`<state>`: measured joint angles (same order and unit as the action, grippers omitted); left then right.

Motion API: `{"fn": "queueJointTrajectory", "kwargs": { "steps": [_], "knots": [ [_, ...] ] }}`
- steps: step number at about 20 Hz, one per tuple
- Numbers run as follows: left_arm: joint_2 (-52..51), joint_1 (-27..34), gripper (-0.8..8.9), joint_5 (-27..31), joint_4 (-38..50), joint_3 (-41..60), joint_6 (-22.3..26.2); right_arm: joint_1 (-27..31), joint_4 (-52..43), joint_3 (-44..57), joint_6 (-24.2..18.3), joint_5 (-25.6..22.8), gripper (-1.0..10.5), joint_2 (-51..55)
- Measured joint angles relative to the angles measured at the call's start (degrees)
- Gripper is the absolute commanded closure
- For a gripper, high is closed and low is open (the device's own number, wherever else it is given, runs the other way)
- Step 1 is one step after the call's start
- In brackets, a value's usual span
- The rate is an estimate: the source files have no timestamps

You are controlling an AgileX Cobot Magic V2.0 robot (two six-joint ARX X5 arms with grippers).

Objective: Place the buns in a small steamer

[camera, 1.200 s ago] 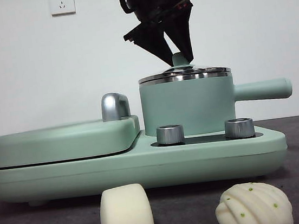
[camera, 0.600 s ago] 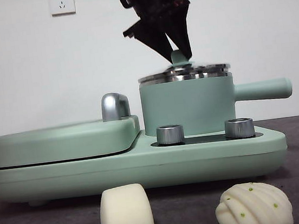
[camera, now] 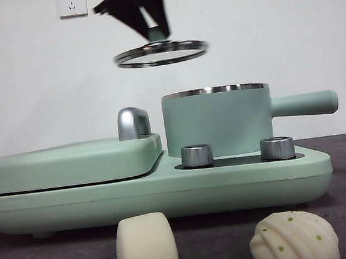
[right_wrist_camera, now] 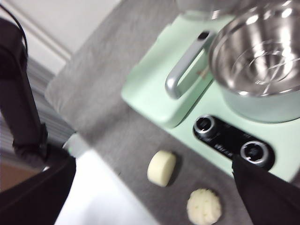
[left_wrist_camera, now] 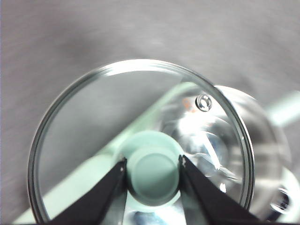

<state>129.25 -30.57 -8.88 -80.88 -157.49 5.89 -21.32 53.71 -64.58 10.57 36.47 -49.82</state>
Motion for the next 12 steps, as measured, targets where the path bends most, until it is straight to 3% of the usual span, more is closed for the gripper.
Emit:
{"fn": "queueJointTrajectory", "kwargs": {
  "steps": [6, 12],
  "knots": [
    [-2.51, 9.16, 7.98, 0.00, 0.00, 0.00, -0.79, -20.28, -1.40, -2.93, 6.51, -14.19, 3.8, -16.98],
    [-2.58, 15.76, 7.98, 0.02, 0.00, 0.00, -0.98, -33.46, -5.46, -3.17, 11.72, -22.75, 3.8, -33.68]
  ]
}}
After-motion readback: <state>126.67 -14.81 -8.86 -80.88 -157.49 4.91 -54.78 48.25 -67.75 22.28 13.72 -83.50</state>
